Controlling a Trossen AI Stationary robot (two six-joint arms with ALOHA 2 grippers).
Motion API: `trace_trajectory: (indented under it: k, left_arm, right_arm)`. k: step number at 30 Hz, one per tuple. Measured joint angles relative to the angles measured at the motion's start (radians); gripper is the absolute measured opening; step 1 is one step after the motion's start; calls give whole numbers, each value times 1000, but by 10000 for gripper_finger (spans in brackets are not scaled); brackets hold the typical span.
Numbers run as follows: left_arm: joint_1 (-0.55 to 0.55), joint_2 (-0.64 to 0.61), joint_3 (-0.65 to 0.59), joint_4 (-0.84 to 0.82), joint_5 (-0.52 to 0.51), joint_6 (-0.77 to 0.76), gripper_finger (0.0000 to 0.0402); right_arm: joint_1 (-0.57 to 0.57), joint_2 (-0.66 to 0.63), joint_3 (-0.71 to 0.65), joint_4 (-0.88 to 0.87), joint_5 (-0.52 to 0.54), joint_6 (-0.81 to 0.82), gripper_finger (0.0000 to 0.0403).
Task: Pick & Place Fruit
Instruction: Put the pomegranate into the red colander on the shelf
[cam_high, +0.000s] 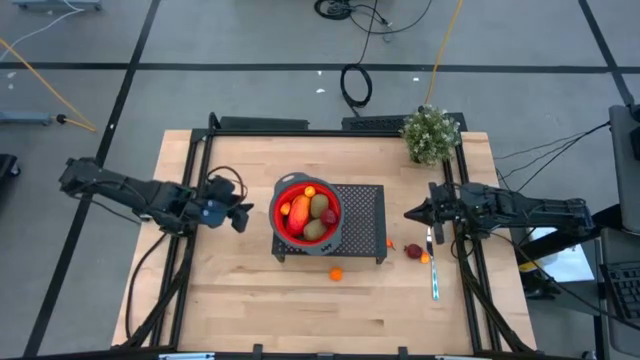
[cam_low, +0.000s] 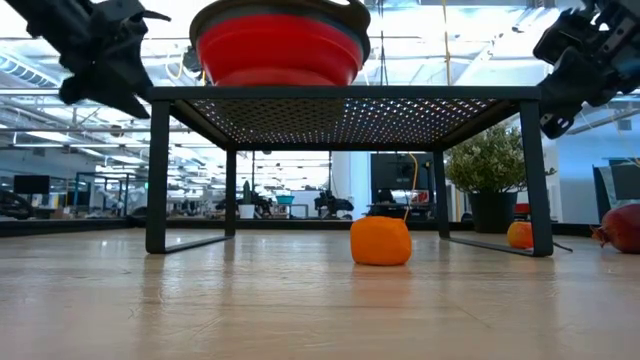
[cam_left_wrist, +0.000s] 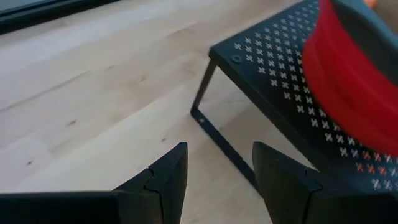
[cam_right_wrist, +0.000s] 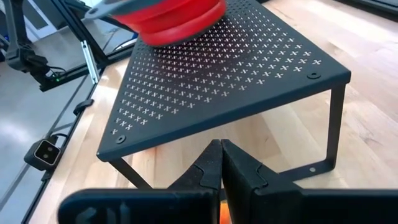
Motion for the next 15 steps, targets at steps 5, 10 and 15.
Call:
trace_trajectory:
  k: [5,10,15]
  left_arm:
    - [0,-72,-107,124,30,90,179]
    - [0,-145,-223,252,33,141,179]
    - [0,-203,-339,413,33,201,179]
  right_arm:
    - [0,22,0,-3,2,0,0]
    - [0,48,0,-43,3,-20,0]
    - [0,86,0,-117,3,-27,0]
